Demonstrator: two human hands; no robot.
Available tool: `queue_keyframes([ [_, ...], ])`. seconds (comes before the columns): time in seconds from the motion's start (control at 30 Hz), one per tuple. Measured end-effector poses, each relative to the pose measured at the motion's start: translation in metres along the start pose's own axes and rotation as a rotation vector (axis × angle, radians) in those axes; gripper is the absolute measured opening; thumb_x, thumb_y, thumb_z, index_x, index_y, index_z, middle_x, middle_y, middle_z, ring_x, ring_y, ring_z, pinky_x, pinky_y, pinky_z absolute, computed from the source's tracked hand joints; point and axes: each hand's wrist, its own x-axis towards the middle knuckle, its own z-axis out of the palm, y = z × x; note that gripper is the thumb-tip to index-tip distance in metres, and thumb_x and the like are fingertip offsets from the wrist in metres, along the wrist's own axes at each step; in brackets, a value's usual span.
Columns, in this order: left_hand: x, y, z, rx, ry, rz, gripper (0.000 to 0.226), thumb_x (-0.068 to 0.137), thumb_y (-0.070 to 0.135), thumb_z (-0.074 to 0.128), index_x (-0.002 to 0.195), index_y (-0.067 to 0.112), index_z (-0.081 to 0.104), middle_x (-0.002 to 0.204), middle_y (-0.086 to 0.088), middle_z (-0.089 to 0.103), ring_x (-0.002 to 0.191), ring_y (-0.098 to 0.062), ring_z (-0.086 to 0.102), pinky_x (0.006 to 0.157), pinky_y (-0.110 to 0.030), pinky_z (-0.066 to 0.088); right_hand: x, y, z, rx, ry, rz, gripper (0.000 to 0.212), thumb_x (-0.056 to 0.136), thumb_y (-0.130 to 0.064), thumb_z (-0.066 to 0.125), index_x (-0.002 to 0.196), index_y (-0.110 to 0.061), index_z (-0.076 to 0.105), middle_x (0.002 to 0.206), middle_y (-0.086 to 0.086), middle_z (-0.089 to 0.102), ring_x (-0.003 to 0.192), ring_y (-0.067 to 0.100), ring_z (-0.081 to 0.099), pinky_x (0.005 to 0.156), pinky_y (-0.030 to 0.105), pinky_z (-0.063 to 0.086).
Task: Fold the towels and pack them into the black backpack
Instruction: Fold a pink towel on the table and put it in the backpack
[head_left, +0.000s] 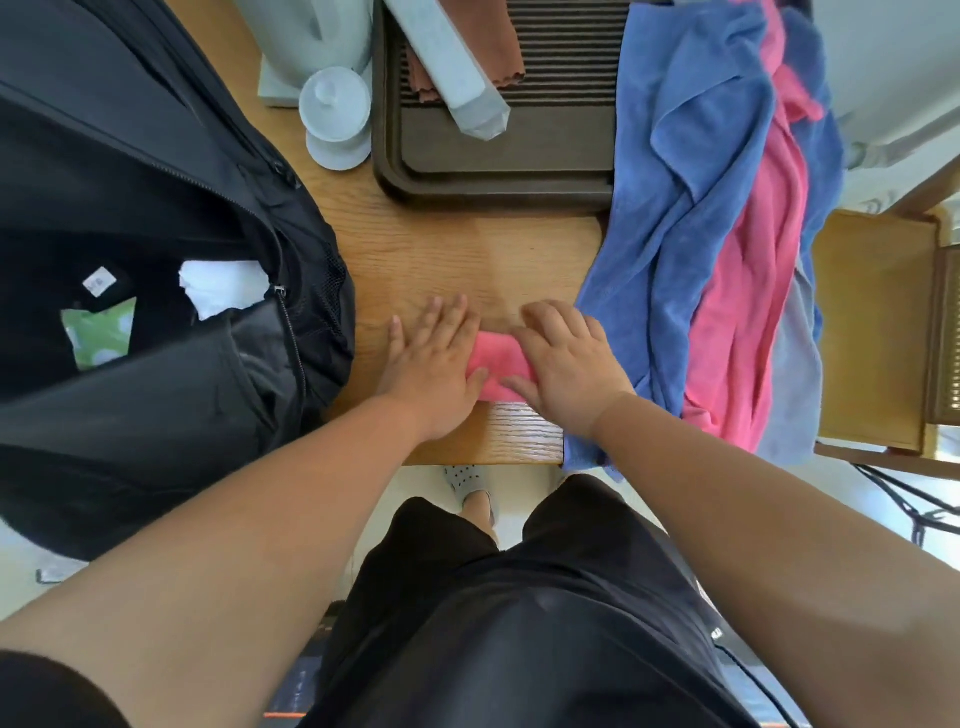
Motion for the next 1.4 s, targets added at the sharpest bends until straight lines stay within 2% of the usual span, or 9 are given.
queue_keyframes([
  [0.1,-0.01,0.006,-0.012,0.021,0.062,0.029,0.052,0.102,0.042,0.043,0.149,0.021,0.036,0.163,-0.004,0.026,0.153,-0.026,0.012,0.122,-0.054,0.012,-0.002,-0.004,-0.019,-0.024,-0.106,0.014,0.056,0.089,-0.061,0.057,0.126,-0.019,0.06,0.132,0.005,0.052,0.124,0.028,0.044,0.099,0.044,0.04],
  [0.2,-0.027,0.012,-0.019,-0.125,0.076,0.017,0.021,0.093,0.028,0.058,0.113,0.023,0.05,0.121,-0.006,0.062,0.112,-0.029,0.055,0.084,-0.036,0.041,-0.003,-0.017,-0.038,0.063,-0.265,0.075,0.044,0.09,-0.044,0.066,0.124,-0.02,0.053,0.118,0.004,0.061,0.11,0.027,0.054,0.087,0.036,0.044],
  [0.37,-0.053,0.013,-0.054,-0.477,0.07,-0.057,0.031,0.083,0.022,0.069,0.113,0.025,0.062,0.101,0.003,0.064,0.089,-0.021,0.061,0.073,-0.036,0.053,-0.011,-0.022,-0.081,0.409,-0.209,0.265,0.038,0.077,-0.03,0.077,0.106,-0.022,0.053,0.09,-0.001,0.062,0.081,0.02,0.059,0.06,0.031,0.043],
  [0.53,-0.071,0.013,-0.11,-0.693,0.012,-0.06,0.02,0.076,0.018,0.074,0.094,0.011,0.068,0.086,-0.005,0.066,0.075,-0.02,0.061,0.062,-0.034,0.051,-0.006,-0.014,-0.147,0.84,0.049,0.351,0.062,0.067,-0.019,0.089,0.121,-0.028,0.059,0.093,0.0,0.061,0.075,0.013,0.058,0.071,0.033,0.054],
  [0.7,-0.099,0.032,-0.163,-1.073,0.19,-0.037,0.037,0.079,0.007,0.072,0.111,0.022,0.061,0.109,-0.004,0.069,0.099,-0.021,0.068,0.086,-0.045,0.06,0.012,-0.021,-0.213,1.323,0.31,0.25,0.063,0.065,-0.014,0.09,0.118,-0.034,0.063,0.098,0.006,0.072,0.093,0.024,0.071,0.08,0.039,0.06],
  [0.93,-0.128,0.053,-0.192,-1.32,0.338,-0.028,0.03,0.092,0.03,0.072,0.12,0.03,0.061,0.109,0.003,0.075,0.098,-0.018,0.073,0.082,-0.04,0.06,0.022,-0.043,-0.244,1.347,0.271,0.05,0.055,0.073,-0.006,0.086,0.117,-0.029,0.065,0.106,-0.001,0.066,0.087,0.004,0.065,0.071,0.023,0.055],
  [1.07,-0.137,0.058,-0.199,-1.393,0.52,-0.037,0.028,0.092,0.031,0.07,0.119,0.031,0.063,0.107,0.006,0.075,0.095,-0.014,0.073,0.08,-0.039,0.06,0.028,-0.054,-0.249,1.455,0.26,0.098,0.06,0.075,-0.03,0.087,0.128,-0.026,0.059,0.113,0.002,0.069,0.098,0.013,0.069,0.079,0.032,0.06],
  [1.2,-0.147,0.05,-0.207,-1.363,0.587,-0.018,0.036,0.089,0.028,0.074,0.122,0.031,0.06,0.111,0.005,0.073,0.097,-0.014,0.073,0.083,-0.043,0.061,0.018,-0.068,-0.255,1.554,0.088,0.12,0.032,0.09,-0.037,0.073,0.109,-0.012,0.067,0.087,-0.008,0.073,0.073,0.002,0.068,0.059,0.018,0.051],
  [1.4,-0.16,0.013,-0.209,-1.228,0.594,-0.022,0.05,0.081,0.034,0.083,0.121,0.033,0.054,0.106,0.007,0.071,0.086,-0.007,0.073,0.071,-0.033,0.061,0.027,-0.112,-0.246,1.558,0.164,0.214,0.032,0.097,-0.041,0.062,0.124,-0.024,0.063,0.108,-0.003,0.074,0.095,0.013,0.071,0.074,0.035,0.058],
])
